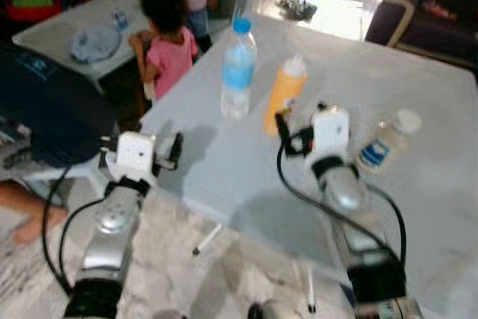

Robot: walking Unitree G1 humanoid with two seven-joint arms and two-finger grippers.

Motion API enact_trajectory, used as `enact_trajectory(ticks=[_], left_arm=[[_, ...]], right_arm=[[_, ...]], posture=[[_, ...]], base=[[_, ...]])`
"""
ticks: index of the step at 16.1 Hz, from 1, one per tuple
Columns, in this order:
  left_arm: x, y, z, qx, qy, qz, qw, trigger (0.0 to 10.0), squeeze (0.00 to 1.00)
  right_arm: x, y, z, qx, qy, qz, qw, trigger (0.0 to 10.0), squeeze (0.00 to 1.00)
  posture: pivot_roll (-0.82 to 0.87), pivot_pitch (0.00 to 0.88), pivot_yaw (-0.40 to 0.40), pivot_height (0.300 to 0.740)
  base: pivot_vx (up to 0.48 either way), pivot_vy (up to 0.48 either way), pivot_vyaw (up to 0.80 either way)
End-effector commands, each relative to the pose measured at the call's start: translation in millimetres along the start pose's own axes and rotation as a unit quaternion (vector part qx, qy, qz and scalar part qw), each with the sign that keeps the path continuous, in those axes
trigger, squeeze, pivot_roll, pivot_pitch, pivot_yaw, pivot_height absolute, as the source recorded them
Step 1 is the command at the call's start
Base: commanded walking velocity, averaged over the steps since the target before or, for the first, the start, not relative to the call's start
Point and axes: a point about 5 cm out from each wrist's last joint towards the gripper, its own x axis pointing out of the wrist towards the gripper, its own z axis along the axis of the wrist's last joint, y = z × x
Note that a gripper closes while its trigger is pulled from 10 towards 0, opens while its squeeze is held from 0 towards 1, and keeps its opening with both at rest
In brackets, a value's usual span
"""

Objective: Restocking fridge

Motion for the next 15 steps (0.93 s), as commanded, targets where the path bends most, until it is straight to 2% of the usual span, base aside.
enact_trajectory(ticks=[1, 10, 15], left_arm=[[-2.6, 2.8, 3.6, 0.007, -0.005, 0.002, 1.000, 10.0, 0.00], [-9.5, 21.6, 6.3, 0.036, 0.003, 0.003, 0.999, 10.0, 0.00], [-8.2, 23.4, 11.5, 0.043, 0.000, -0.001, 0.999, 10.0, 0.00]], right_arm=[[5.5, -6.2, 1.3, -0.004, -0.005, -0.010, 1.000, 10.0, 0.00], [38.6, -9.9, 8.9, 0.007, -0.025, -0.026, 0.999, 10.0, 0.00], [53.0, -1.6, 13.2, 0.013, -0.035, -0.017, 0.999, 10.0, 0.00]], posture=[[0.05, 0.111, -0.044, 0.740], [0.12, 0.136, -0.024, 0.740], [0.14, 0.154, -0.017, 0.740]], base=[[0.000, 0.000, 0.00], [0.000, 0.000, 0.00], [0.000, 0.000, 0.00]])
